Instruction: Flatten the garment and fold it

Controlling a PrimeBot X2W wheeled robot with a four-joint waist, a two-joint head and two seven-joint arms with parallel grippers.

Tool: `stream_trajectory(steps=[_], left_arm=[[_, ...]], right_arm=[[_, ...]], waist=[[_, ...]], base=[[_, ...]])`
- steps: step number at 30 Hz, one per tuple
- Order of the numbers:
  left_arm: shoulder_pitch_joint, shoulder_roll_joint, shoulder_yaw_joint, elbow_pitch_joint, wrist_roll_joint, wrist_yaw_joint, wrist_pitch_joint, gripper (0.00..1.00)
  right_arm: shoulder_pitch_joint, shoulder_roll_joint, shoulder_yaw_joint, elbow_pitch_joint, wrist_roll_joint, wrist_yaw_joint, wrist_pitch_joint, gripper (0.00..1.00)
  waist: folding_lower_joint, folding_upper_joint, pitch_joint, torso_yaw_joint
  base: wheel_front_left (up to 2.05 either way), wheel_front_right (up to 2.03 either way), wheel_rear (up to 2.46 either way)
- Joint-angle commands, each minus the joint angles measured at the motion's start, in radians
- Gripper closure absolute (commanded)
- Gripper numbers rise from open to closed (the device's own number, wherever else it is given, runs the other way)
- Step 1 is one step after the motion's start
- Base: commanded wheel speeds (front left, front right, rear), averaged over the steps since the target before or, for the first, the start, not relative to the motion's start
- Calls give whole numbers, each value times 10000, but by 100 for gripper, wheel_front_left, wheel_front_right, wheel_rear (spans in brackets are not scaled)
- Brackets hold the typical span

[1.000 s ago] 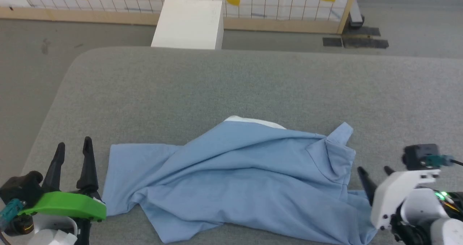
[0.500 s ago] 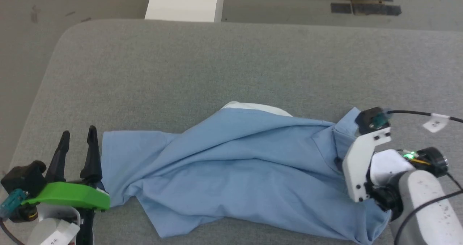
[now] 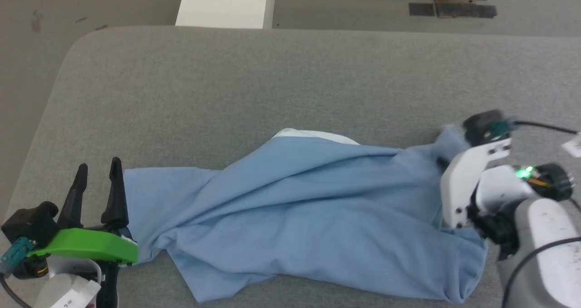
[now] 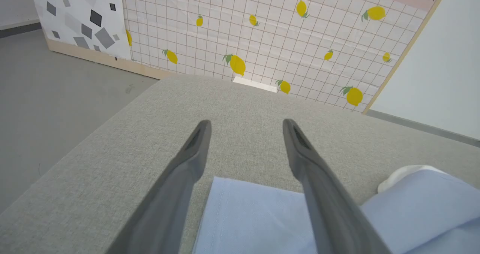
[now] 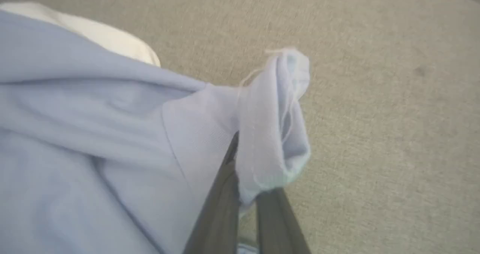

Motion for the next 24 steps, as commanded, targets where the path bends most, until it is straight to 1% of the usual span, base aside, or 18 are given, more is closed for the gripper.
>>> stream_trajectory(steps=[1, 4, 6, 9, 13, 18, 19, 20, 21, 24], left_arm=[[-54, -44, 4, 27, 91, -84, -40, 0], [-1, -72, -54, 71, 117, -94, -41, 0], [20, -110, -93, 85, 114, -98, -41, 0], [34, -145, -182, 145, 94, -105, -41, 0], [33, -153, -283, 233, 29, -113, -41, 0], [66, -116, -354, 305, -16, -118, -41, 0], [84, -102, -363, 324, -23, -118, -41, 0], [95, -95, -373, 337, -30, -119, -40, 0], [107, -90, -390, 362, -46, -119, -29, 0], [154, -79, -412, 397, -66, -102, -3, 0]], right_arm=[[-179, 51, -237, -287, 27, -15, -240, 100], [122, 191, -891, -833, -29, -15, -367, 100], [616, 314, -1321, -1110, -14, -15, -309, 100], [1629, 491, -1803, -1197, 104, -15, -155, 100], [2799, 649, -2214, -757, 507, -15, -143, 100], [3424, 682, -2451, 49, 1394, -15, -593, 100], [3448, 683, -2502, 172, 1538, -15, -791, 87], [3457, 683, -2535, 233, 1635, -15, -973, 22], [3463, 684, -2651, 258, 1768, -15, -1282, 0], [3456, 685, -2993, 26, 2048, -15, -1978, 0]], waist=[[0, 38, -187, -202], [0, 38, -343, -388], [0, 38, -406, -498], [0, 38, -457, -634], [0, 38, -487, -729], [0, 38, -555, -776], [0, 38, -579, -780], [0, 38, -595, -775], [0, 38, -633, -761], [0, 38, -728, -743]], base=[[0, 0, 0], [0, 0, 0], [0, 0, 0], [0, 0, 0], [0, 0, 0], [0, 0, 0], [0, 0, 0], [0, 0, 0], [0, 0, 0], [0, 0, 0]])
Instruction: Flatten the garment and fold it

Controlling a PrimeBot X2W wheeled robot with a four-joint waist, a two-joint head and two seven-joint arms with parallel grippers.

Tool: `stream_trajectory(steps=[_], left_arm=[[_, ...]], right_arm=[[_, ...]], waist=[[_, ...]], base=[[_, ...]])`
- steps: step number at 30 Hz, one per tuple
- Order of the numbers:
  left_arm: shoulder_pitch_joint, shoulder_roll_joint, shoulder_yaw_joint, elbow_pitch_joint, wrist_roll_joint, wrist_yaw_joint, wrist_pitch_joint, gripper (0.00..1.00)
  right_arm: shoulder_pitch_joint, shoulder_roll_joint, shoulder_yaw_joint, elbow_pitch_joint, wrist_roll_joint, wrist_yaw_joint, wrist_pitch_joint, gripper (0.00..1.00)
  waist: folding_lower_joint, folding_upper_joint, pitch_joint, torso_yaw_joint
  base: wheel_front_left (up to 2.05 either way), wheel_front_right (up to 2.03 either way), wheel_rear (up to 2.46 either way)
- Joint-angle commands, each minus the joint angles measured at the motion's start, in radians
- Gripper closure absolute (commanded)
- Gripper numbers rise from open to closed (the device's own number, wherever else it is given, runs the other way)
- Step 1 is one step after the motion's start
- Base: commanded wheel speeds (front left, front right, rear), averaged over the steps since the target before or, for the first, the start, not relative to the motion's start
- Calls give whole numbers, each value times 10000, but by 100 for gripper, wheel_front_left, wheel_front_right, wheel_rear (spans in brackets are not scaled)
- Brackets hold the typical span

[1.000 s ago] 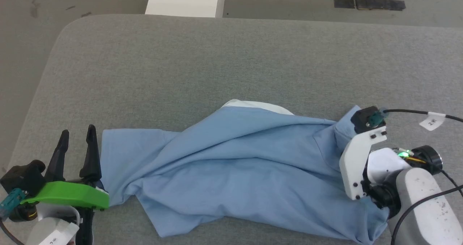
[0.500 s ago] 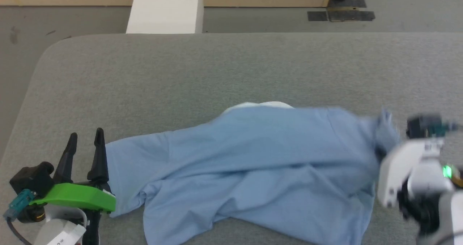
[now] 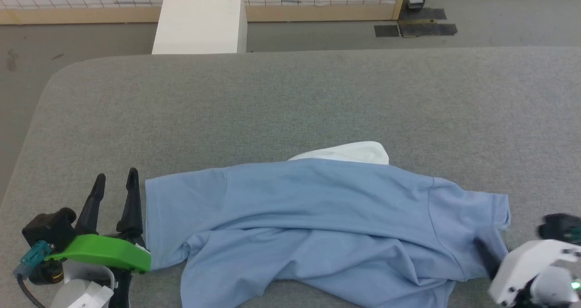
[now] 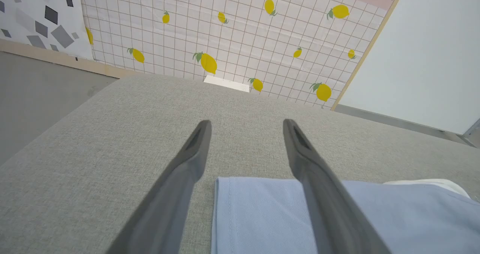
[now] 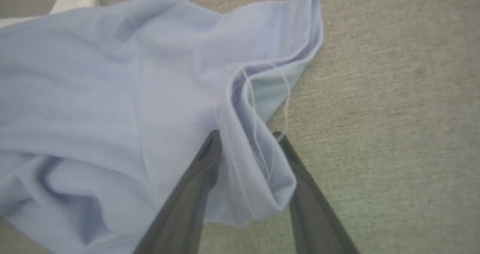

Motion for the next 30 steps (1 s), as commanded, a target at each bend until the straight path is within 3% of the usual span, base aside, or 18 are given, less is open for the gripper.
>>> stream_trajectory(steps=[1, 6, 11, 15, 19, 24, 28, 30], left_arm=[[89, 49, -16, 45, -26, -19, 6, 0], [233, 26, -38, 54, -76, 61, 48, 0], [361, 49, -139, 58, -64, 175, 303, 0], [-55, 338, -514, 177, 163, 248, 1228, 0], [-1276, 795, -1051, 628, 188, 190, 3211, 0], [-3193, 1467, -1811, 1665, 210, 118, 6484, 0], [-4183, 1747, -2331, 2384, 273, 162, 8823, 0], [-4484, 1745, -2520, 2568, 220, 139, 9513, 0]], right_arm=[[86, -9, -178, -216, 192, -15, -338, 0], [218, -8, -857, -1219, 500, -15, -1277, 0], [202, -8, -1095, -1737, 470, -15, -1425, 0], [2, -8, -1066, -1952, 320, -15, -1282, 0], [-259, -7, -994, -2119, 197, -15, -1116, 0], [-636, -7, -759, -2360, -6, -15, -957, 0], [-860, -7, -576, -2502, -48, -15, -886, 0], [-915, -7, -528, -2545, -63, -15, -882, 0]], waist=[[0, 38, -90, 27], [0, 38, -253, -6], [0, 38, -310, -63], [0, 38, -204, -20], [0, 38, 56, 93], [0, 38, 559, 34], [0, 38, 969, -141], [0, 38, 1144, -215]], base=[[0, 0, 0], [0, 0, 0], [0, 0, 0], [0, 0, 0], [0, 0, 0], [0, 0, 0], [0, 0, 0], [0, 0, 0]])
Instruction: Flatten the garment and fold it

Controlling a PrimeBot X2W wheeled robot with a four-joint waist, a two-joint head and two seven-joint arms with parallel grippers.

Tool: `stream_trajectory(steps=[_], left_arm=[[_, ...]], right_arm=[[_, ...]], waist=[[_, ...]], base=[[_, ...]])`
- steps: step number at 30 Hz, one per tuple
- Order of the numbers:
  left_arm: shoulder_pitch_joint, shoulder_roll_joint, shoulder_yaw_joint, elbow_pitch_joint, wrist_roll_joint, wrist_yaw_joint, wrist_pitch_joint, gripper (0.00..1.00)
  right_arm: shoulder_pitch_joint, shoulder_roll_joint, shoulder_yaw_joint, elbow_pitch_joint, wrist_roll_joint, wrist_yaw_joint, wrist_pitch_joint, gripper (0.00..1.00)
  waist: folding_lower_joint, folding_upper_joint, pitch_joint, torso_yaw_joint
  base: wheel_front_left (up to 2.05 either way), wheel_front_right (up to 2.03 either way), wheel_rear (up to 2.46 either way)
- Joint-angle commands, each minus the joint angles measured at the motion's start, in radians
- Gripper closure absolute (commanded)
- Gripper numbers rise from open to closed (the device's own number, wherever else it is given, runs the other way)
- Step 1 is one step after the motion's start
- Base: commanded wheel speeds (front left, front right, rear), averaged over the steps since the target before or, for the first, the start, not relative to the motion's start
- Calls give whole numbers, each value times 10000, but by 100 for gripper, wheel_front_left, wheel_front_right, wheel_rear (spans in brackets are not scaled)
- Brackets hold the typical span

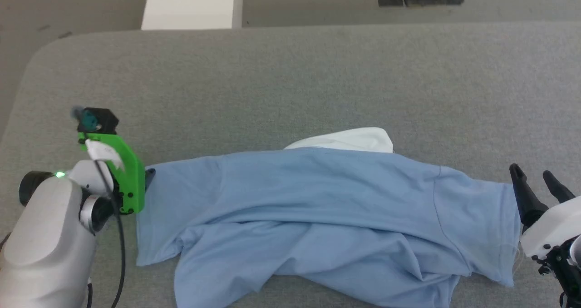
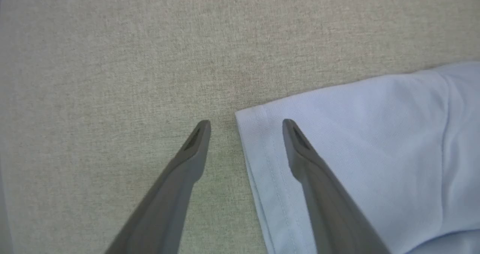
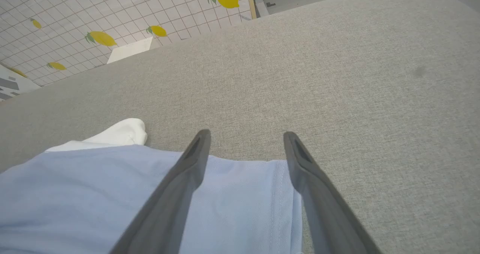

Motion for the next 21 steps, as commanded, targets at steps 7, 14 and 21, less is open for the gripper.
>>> stream_trajectory(steps=[7, 14, 21], left_arm=[[-205, 34, -593, 676, -120, -111, 1694, 0], [208, -222, -245, 484, -865, -79, 1648, 100], [818, -415, 778, -650, -1605, 219, 234, 100]], right_arm=[[-147, -1, 65, -116, 15, -15, -100, 0], [-113, -1, -65, -38, -79, -15, -132, 0], [-64, -1, -207, -35, -599, -15, 299, 0]], waist=[[0, 38, 745, -359], [0, 38, 718, -277], [0, 38, 360, -111]], base=[[0, 0, 0], [0, 0, 0], [0, 0, 0]])
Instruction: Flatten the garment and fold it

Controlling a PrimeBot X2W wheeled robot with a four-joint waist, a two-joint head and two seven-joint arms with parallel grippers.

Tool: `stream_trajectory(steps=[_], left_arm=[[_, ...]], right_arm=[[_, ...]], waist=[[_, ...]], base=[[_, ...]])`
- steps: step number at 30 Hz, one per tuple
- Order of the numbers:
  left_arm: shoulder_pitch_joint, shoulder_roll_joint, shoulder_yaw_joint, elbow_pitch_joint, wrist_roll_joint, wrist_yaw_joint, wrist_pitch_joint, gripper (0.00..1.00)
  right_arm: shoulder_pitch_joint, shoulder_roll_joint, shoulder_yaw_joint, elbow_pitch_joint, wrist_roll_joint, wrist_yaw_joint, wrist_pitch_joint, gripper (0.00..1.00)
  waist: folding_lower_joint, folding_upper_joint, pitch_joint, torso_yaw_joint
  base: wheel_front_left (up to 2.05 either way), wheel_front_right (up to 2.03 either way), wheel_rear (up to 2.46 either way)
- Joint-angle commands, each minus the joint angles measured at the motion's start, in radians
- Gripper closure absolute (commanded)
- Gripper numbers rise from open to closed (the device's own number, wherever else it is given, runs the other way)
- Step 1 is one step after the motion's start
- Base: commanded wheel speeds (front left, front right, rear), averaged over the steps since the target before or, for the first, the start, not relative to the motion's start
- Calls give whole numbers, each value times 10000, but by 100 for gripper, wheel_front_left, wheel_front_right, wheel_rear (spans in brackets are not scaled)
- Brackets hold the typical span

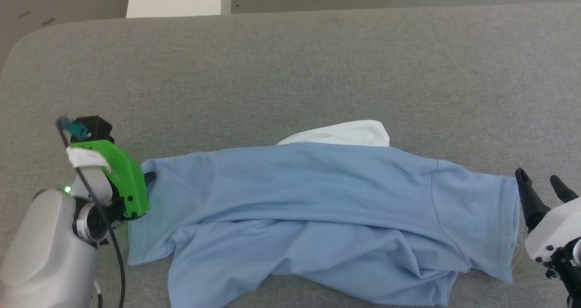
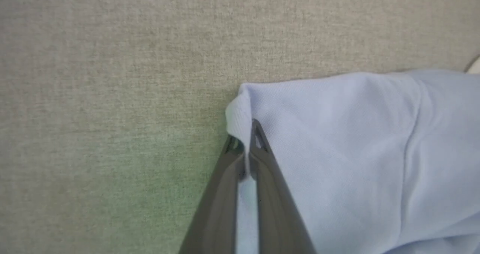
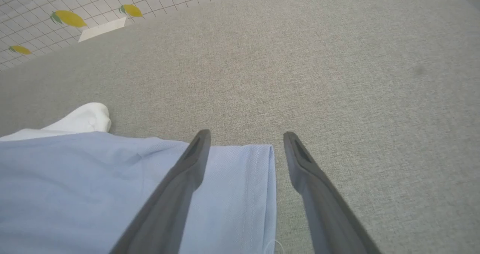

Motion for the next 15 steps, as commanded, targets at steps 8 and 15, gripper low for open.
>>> stream_trajectory(steps=[8, 15], left_arm=[[1605, -286, 1139, -2314, -495, 631, -1695, 100], [2741, -476, 1593, -3903, -592, 988, -2402, 100]], right_arm=[[-711, -189, 31, -241, -1314, -15, 1809, 0], [-1715, -1223, 637, 482, -1604, -15, 3679, 0]], waist=[[0, 38, -62, 106], [0, 38, 575, 153]], base=[[0, 0, 0], [0, 0, 0]])
